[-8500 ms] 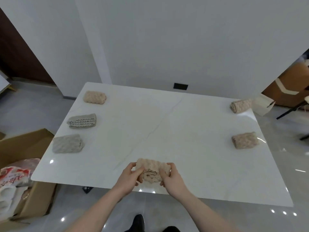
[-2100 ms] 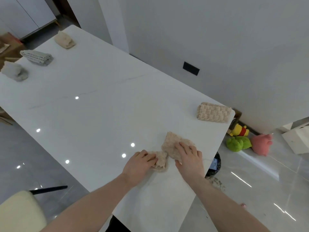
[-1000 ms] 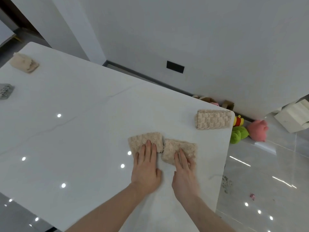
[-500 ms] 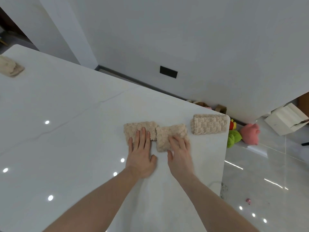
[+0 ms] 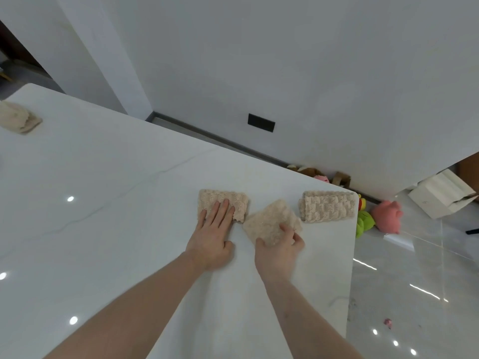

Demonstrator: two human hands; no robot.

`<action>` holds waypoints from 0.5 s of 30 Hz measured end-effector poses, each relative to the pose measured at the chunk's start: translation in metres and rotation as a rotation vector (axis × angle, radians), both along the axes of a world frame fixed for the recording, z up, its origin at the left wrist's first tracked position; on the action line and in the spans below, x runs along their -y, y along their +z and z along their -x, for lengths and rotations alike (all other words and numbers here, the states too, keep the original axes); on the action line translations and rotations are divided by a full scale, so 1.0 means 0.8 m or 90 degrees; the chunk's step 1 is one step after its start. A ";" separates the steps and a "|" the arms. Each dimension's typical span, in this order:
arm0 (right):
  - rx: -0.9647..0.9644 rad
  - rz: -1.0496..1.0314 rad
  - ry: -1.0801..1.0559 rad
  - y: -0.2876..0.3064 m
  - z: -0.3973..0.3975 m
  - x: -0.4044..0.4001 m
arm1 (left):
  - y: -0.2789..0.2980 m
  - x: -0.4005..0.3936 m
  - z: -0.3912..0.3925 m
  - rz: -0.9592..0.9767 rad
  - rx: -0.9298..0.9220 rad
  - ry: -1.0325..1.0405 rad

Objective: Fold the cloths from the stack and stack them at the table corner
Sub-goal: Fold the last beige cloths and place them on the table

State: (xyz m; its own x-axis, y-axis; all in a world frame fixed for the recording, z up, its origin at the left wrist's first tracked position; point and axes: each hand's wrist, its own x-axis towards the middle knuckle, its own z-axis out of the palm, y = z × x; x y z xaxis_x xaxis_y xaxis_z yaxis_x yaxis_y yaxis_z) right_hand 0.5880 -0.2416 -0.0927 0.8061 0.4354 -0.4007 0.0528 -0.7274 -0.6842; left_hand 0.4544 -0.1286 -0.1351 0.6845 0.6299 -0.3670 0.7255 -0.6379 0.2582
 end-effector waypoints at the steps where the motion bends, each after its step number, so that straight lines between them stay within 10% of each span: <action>1: 0.020 0.004 0.040 -0.002 -0.003 -0.005 | 0.000 -0.008 0.002 -0.008 -0.003 -0.007; 15: 0.395 0.214 0.627 0.031 -0.129 -0.104 | 0.005 -0.083 -0.024 -0.001 -0.021 -0.052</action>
